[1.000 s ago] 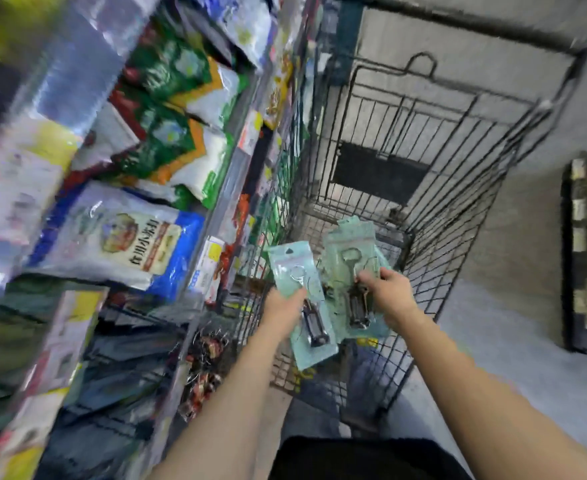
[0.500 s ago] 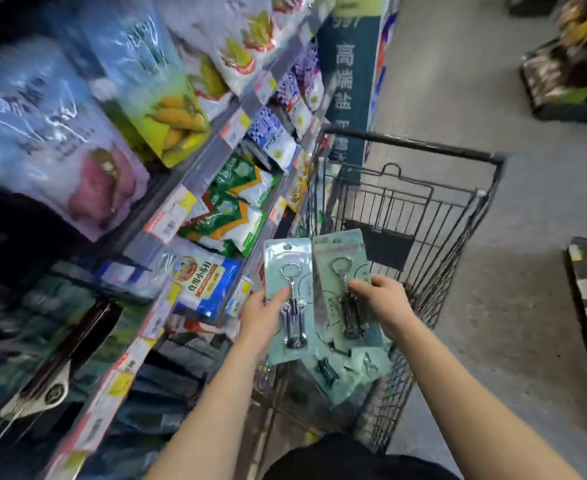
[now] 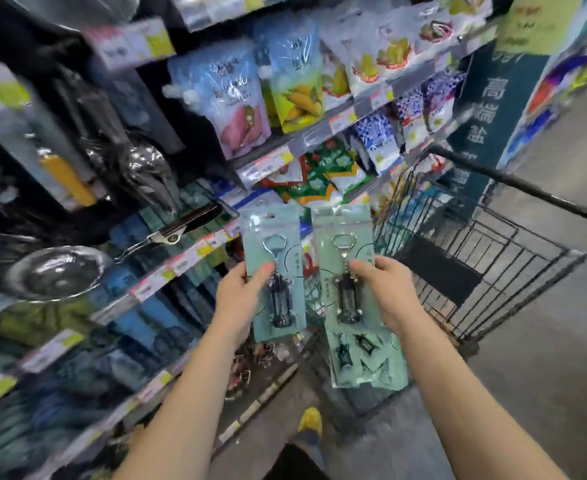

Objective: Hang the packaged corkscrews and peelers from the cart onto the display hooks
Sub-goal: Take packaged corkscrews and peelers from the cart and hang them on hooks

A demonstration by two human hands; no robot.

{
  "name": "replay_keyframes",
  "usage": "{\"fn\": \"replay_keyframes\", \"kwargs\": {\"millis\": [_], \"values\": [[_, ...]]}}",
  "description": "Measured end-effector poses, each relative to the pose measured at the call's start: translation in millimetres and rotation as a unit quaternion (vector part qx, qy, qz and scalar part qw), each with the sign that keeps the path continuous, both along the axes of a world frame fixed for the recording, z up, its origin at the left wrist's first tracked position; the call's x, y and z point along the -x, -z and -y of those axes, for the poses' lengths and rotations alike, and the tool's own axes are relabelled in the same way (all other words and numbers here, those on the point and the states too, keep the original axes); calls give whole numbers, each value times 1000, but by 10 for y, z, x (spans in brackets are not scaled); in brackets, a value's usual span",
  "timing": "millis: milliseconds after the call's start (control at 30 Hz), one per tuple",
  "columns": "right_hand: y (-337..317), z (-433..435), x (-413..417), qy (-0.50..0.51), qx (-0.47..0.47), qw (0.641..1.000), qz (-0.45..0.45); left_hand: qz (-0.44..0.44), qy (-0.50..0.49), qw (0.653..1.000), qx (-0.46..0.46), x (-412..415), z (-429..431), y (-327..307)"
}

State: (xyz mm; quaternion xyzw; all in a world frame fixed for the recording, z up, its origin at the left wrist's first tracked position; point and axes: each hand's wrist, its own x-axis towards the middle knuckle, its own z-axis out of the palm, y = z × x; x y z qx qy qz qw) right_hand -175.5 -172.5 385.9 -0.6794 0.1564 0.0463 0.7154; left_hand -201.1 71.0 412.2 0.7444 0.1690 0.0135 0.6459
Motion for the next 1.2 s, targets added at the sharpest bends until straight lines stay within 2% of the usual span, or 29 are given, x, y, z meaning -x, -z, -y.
{"fn": "replay_keyframes", "kwargs": {"millis": [133, 267, 367, 633, 967, 1200], "values": [[-210, -440, 226, -85, -15, 995, 49, 19, -78, 996, 24, 561, -331, -172], [-447, -1010, 438, -176, -42, 983, 36, 36, -168, 985, 30, 1152, -802, -304], [-587, -1516, 642, -255, -33, 965, 53, 49, -224, 973, 14, 1624, -1176, -403], [-858, -3007, 1423, -381, -30, 920, 87, 85, -357, 930, 11, 2983, -2128, -669], [-1137, -4842, 3064, -463, -44, 879, 101, 109, -486, 867, 4, 4966, -3460, -874], [-1360, -5877, 4005, -499, -66, 856, 114, 132, -503, 854, -10, 5990, -4435, -1088]]}}
